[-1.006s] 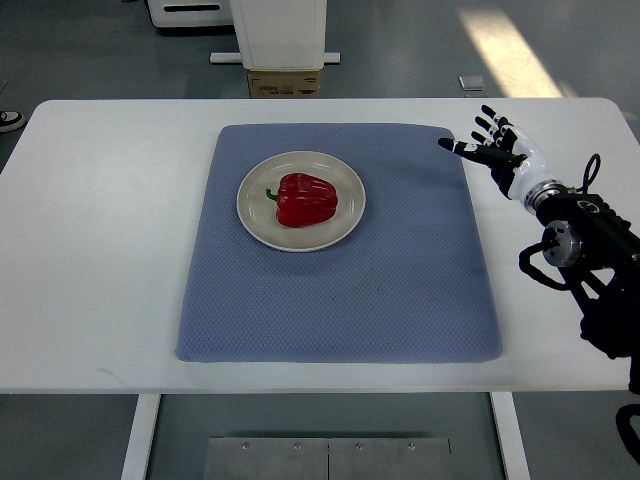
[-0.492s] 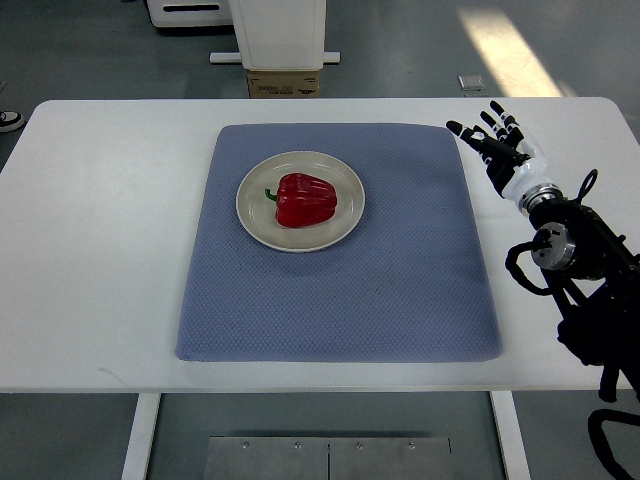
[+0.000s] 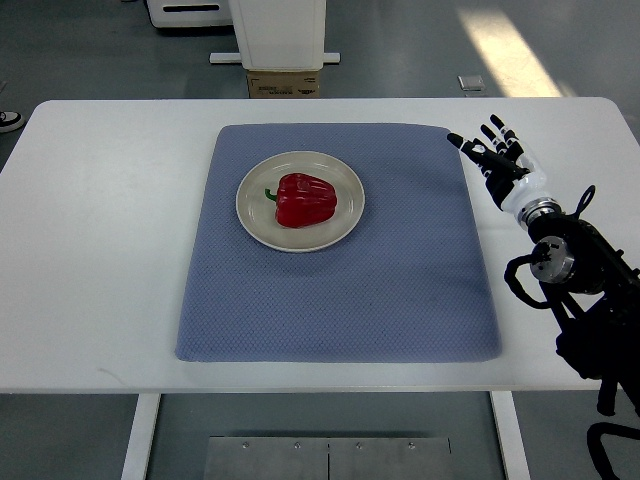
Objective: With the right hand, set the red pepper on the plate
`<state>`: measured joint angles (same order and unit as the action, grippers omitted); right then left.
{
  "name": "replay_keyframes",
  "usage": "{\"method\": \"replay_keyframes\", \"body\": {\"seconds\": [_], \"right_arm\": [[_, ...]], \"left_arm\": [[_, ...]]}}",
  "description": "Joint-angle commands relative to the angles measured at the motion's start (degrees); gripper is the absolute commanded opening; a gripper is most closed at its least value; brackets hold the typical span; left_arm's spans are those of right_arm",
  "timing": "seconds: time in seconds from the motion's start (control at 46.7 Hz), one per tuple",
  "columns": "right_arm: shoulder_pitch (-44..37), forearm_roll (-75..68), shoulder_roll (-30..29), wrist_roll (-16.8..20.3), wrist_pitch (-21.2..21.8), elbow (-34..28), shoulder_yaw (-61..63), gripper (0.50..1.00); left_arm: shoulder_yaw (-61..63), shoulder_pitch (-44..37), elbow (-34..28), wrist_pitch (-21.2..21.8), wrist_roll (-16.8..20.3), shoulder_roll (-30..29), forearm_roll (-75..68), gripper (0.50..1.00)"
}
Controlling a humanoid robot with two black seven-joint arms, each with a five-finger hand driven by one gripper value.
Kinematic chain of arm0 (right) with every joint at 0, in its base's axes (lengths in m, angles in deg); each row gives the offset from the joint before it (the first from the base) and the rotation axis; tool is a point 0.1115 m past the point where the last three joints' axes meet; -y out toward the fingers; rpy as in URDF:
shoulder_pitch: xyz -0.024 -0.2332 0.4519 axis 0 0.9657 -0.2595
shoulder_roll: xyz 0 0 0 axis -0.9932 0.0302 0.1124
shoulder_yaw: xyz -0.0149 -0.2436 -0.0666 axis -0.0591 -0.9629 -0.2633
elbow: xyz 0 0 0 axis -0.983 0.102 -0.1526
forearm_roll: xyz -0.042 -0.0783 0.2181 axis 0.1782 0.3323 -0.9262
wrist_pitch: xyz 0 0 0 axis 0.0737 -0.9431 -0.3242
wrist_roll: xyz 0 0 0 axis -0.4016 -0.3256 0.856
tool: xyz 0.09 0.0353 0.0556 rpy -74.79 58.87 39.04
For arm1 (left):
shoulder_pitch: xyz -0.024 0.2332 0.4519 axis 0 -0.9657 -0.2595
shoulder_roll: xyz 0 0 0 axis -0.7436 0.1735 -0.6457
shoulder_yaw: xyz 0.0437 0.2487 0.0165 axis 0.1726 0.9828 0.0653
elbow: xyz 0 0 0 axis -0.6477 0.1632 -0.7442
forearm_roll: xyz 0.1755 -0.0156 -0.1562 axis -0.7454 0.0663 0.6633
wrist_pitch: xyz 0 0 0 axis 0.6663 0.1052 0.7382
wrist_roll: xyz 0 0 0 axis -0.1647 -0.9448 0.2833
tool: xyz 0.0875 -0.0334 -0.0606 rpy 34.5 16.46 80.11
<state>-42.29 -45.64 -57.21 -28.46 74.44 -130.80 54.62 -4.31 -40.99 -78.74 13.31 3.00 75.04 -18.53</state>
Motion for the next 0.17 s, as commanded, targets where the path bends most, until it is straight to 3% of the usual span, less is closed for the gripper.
{"method": "replay_keyframes", "body": {"seconds": [0.0, 0.15], "right_arm": [[0.28, -1.04, -0.09, -1.67, -0.09, -0.11, -0.01, 1.000], [1.24, -2.27, -0.18, -2.55, -0.17, -3.27, -0.10, 1.000]], "left_arm": [[0.00, 0.00, 0.00, -0.01, 0.00, 0.00, 0.07, 1.000], [0.00, 0.00, 0.00, -0.01, 0.00, 0.00, -0.02, 1.000]]}}
